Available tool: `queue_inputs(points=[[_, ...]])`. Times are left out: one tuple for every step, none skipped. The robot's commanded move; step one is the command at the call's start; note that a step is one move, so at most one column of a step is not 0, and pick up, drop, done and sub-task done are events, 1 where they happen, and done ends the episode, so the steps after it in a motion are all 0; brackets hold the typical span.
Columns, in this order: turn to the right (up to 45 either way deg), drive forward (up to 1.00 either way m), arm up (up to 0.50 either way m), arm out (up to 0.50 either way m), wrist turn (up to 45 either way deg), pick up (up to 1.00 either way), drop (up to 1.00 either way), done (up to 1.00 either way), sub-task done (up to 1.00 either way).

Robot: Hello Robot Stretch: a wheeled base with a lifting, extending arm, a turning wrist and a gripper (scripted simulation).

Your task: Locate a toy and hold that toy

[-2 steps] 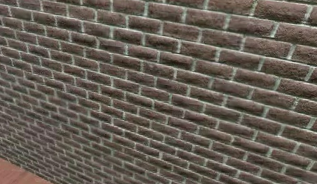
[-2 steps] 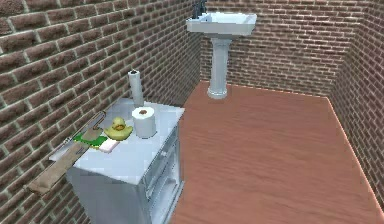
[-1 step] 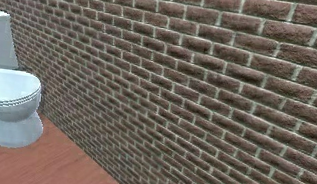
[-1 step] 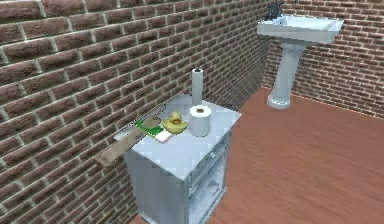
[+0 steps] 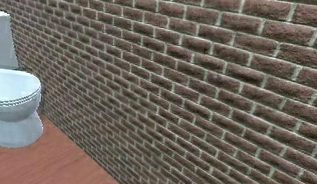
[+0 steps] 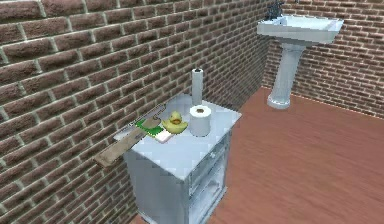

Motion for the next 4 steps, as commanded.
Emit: queue_inputs(points=[[0.0, 0.0, 0.38, 0.0, 0.0, 0.0, 0.0, 0.0, 0.0], [0.0, 0.0, 0.0, 0.46, 0.0, 0.0, 0.0, 0.0, 0.0], [0.0, 0.0, 0.0, 0.0, 45.0, 0.0, 0.0, 0.0, 0.0], [0.0, 0.0, 0.0, 0.0, 45.0, 0.0, 0.0, 0.0, 0.0]])
